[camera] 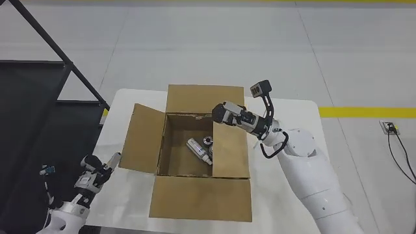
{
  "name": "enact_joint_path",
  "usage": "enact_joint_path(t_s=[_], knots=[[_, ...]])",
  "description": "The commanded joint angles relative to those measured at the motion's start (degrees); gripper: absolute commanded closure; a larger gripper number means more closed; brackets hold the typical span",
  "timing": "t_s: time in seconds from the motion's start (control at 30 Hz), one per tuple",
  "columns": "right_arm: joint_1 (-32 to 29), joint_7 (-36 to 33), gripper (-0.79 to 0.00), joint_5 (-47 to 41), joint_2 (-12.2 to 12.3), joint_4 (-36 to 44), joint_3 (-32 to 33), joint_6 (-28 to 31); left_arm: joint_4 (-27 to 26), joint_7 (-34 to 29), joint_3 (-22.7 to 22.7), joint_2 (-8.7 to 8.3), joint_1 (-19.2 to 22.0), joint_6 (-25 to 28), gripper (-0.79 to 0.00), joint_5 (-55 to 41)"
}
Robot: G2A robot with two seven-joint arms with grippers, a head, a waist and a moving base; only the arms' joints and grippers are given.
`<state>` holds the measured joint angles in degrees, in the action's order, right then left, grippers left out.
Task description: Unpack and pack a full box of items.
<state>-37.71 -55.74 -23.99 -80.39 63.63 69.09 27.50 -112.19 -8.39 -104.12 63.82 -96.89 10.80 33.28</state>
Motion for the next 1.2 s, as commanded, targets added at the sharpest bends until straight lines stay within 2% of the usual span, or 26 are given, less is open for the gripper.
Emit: enact_joint_path(t_s=[0.0, 0.1, 0.2, 0.27, 0.37, 0.47, 0.57, 0.67, 0.77, 0.97, 1.17], knots=[[-0.6, 0.6, -0.785, 0.4, 0.3, 0.6, 0.9, 0.2, -4.5, 0.4, -1.2, 0.04, -1.7, 1.0, -0.785, -0.3], [-2.0, 0.9, -0.785, 0.8, 0.9, 1.8, 2.7, 0.7, -10.4, -0.8, -1.9, 0.05, -3.3, 3.1, -0.785, -1.2], [-4.2, 1.0, -0.785, 1.6, 1.7, 3.7, 5.2, 1.5, -14.5, -5.3, -0.5, -0.1, -2.8, 4.8, -0.785, -3.0], [-6.4, 0.8, -0.785, 2.2, 2.4, 5.5, 7.4, 2.3, -15.6, -9.1, 1.7, -0.28, -0.5, 4.7, -0.785, -2.6], [-10.4, 0.6, -0.785, 2.8, 3.5, 8.9, 11.1, 3.4, -14.6, -16.4, 8.1, -0.45, 4.7, 3.3, -0.785, -2.9], [-15.0, 0.6, -0.785, 3.0, 4.5, 12.1, 15.0, 4.3, -10.0, -24.2, 14.9, -0.44, 12.8, 0.1, -0.785, -3.8], [-19.3, 0.9, -0.785, 2.8, 5.3, 14.5, 18.5, 5.0, -3.0, -31.4, 22.2, -0.04, 21.7, -3.3, -0.785, -6.1], [-22.6, 1.1, -0.785, 1.8, 6.0, 15.4, 21.3, 5.5, 5.2, -35.9, 28.3, 0.75, 30.2, -6.7, -0.785, -9.9], [-24.7, 1.1, -0.785, 0.4, 6.5, 15.3, 23.7, 5.8, 12.7, -38.5, 33.7, 1.69, 36.8, -8.3, -0.785, -12.3], [-26.8, 0.5, -0.785, -2.0, 7.4, 14.8, 26.6, 6.3, 23.3, -43.7, 42.5, 3.59, 45.7, -7.1, -0.785, -17.7], [-26.9, -0.3, -0.785, -3.1, 8.0, 14.2, 27.6, 6.0, 29.0, -42.9, 46.8, 5.1, 49.9, -6.5, -0.785, -21.4]])
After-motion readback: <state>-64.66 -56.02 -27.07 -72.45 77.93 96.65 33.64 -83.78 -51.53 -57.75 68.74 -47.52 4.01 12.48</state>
